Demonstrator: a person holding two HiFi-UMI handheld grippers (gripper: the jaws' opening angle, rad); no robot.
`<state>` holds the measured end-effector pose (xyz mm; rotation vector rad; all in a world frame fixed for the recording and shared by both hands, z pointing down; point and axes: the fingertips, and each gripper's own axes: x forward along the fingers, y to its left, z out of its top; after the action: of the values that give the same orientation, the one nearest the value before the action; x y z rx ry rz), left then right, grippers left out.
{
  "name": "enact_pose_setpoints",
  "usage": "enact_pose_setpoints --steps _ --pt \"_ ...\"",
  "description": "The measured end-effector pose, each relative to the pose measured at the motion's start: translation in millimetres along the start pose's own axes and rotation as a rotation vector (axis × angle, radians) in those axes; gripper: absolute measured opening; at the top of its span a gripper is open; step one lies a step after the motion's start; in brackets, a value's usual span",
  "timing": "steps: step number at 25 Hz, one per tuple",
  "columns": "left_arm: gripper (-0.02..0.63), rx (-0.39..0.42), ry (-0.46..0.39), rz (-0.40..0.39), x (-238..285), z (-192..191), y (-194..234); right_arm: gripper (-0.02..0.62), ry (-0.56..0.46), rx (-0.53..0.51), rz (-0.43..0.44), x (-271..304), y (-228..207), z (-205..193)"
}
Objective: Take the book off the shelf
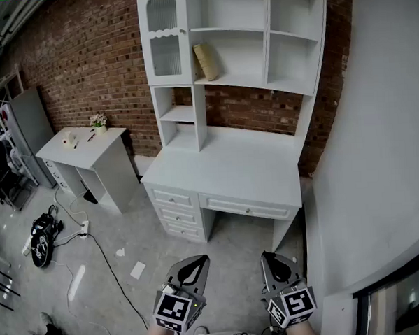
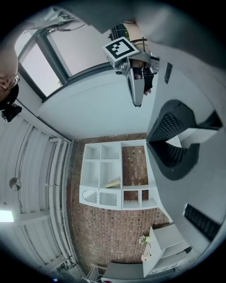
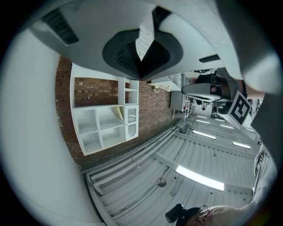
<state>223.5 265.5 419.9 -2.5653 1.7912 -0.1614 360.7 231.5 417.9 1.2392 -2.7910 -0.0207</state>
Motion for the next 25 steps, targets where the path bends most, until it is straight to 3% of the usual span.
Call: enact_pose_setpoints --steps 10,14,25 --pt "0.014 -0.028 0.018 -0.04 8 -11 4 0.002 0.036 0.005 -0.016 10 1 -13" --pt "0.014 -0.043 0.032 -0.049 4 -17 14 0.003 0.054 -0.061 -0.025 18 14 -10" --pt "0.014 -0.059 0.053 -0.011 -35 -41 117 0.003 0.075 -0.061 -0.052 91 83 -17"
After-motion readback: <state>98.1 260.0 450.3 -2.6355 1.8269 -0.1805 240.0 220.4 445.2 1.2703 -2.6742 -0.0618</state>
